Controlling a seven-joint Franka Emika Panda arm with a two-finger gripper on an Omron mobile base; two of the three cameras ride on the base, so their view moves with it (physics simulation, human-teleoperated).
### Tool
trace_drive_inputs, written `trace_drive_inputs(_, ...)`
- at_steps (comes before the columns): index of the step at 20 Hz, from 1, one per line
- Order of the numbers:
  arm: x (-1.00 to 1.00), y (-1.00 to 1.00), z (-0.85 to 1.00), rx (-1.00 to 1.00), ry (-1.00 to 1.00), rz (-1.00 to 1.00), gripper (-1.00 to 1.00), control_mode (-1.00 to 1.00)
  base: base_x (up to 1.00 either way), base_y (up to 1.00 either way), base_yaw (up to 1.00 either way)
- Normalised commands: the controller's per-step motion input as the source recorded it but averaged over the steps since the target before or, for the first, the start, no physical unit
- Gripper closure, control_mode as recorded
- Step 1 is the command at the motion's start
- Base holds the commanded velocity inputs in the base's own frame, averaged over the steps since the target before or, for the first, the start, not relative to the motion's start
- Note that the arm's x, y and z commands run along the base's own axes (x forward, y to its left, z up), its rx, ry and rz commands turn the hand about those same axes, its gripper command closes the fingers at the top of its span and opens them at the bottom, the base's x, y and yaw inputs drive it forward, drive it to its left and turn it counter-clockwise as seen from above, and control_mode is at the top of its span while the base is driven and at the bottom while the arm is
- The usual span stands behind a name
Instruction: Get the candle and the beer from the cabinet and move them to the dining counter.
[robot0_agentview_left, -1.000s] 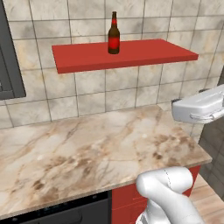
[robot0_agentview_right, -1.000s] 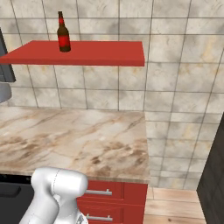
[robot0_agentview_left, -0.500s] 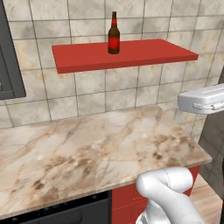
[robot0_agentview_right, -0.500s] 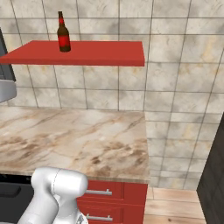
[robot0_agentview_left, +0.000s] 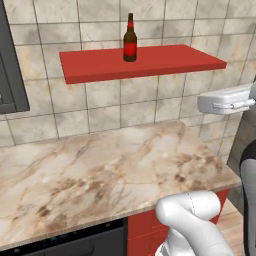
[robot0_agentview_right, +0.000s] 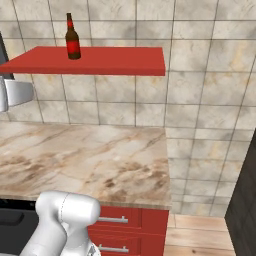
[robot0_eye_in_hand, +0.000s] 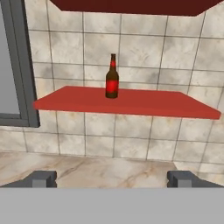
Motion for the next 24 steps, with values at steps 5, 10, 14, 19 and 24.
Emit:
trace_drive_inputs(5,0.31,-0.02,0.0,0.0,0.0,0.0,-1.0,-1.0,0.0,0.0,0.0)
trace_drive_inputs(10,0.31,0.0,0.0,0.0,0.0,0.0,-1.0,-1.0,0.0,0.0,0.0)
trace_drive_inputs(14,0.34,0.0,0.1,0.0,0.0,0.0,-1.0,-1.0,0.0,0.0,0.0)
trace_drive_inputs(19,0.42,0.02,0.39,0.0,0.0,0.0,-1.0,-1.0,0.0,0.0,0.0)
trace_drive_inputs(24,0.55,0.11,0.23,0.0,-0.01,0.0,-1.0,-1.0,0.0,0.0,0.0)
